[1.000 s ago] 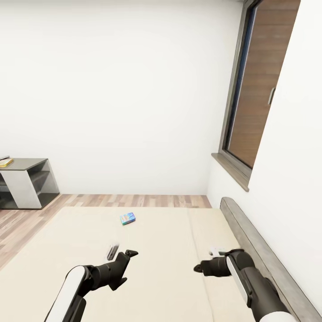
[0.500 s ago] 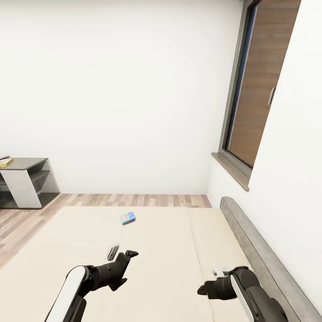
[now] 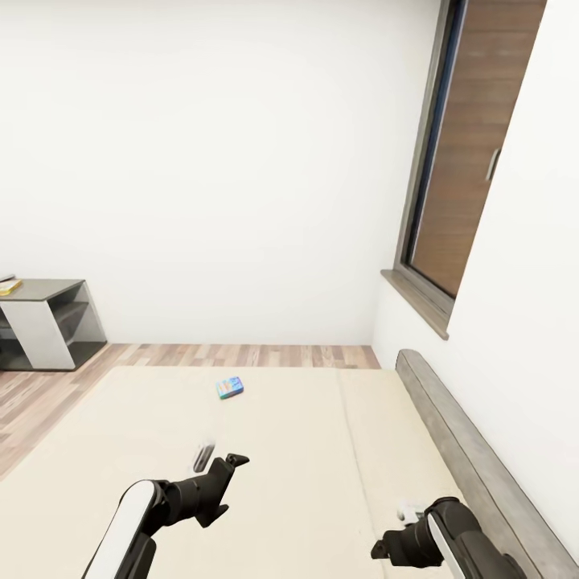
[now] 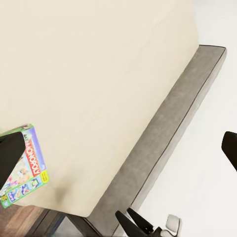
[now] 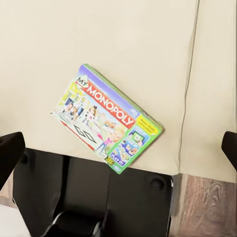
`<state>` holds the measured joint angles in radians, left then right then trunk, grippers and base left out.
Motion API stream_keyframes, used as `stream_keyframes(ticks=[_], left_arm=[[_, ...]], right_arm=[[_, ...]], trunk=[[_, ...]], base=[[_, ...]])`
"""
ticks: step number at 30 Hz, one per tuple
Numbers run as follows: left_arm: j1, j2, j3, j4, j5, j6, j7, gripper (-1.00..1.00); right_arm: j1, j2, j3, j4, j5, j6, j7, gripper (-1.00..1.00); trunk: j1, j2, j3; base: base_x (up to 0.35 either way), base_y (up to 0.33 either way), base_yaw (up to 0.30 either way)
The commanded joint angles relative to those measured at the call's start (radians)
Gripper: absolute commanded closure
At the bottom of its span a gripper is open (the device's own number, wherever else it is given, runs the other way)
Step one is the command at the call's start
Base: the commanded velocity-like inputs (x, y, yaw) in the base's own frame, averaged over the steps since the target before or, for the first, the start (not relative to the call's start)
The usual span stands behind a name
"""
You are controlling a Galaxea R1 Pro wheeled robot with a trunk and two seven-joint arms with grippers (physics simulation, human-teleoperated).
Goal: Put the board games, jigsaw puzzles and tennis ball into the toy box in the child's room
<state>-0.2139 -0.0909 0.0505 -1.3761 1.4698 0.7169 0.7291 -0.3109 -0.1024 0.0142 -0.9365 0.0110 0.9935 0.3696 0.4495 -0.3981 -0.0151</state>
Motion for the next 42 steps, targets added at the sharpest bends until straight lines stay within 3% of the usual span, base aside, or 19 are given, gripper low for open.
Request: stream_keyframes(ticks=[1, 31, 42], left_arm=[[-0.001, -0.001, 0.003, 0.002, 0.011, 0.002, 0.010, -1.00], [-0.001, -0.001, 0.004, 0.012, 0.011, 0.003, 0.009, -1.00], [-0.001, 0.000, 0.005, 0.016, 0.011, 0.004, 0.008, -1.00]], right_arm=[[0.000, -0.003, 0.002, 0.004, 0.000, 0.004, 0.003, -1.00], [0.001, -0.009, 0.004, 0.022, -0.004, 0.003, 0.006, -1.00], [0.001, -0.009, 0.004, 0.022, -0.002, -0.022, 0.123, -1.00]], trunk=[[0.001, -0.002, -0.003], [0.001, -0.002, -0.052], [0.001, -0.002, -0.070]], base=[[0.000, 0.000, 0.000], [0.000, 0.000, 0.000], [0.000, 0.000, 0.000]])
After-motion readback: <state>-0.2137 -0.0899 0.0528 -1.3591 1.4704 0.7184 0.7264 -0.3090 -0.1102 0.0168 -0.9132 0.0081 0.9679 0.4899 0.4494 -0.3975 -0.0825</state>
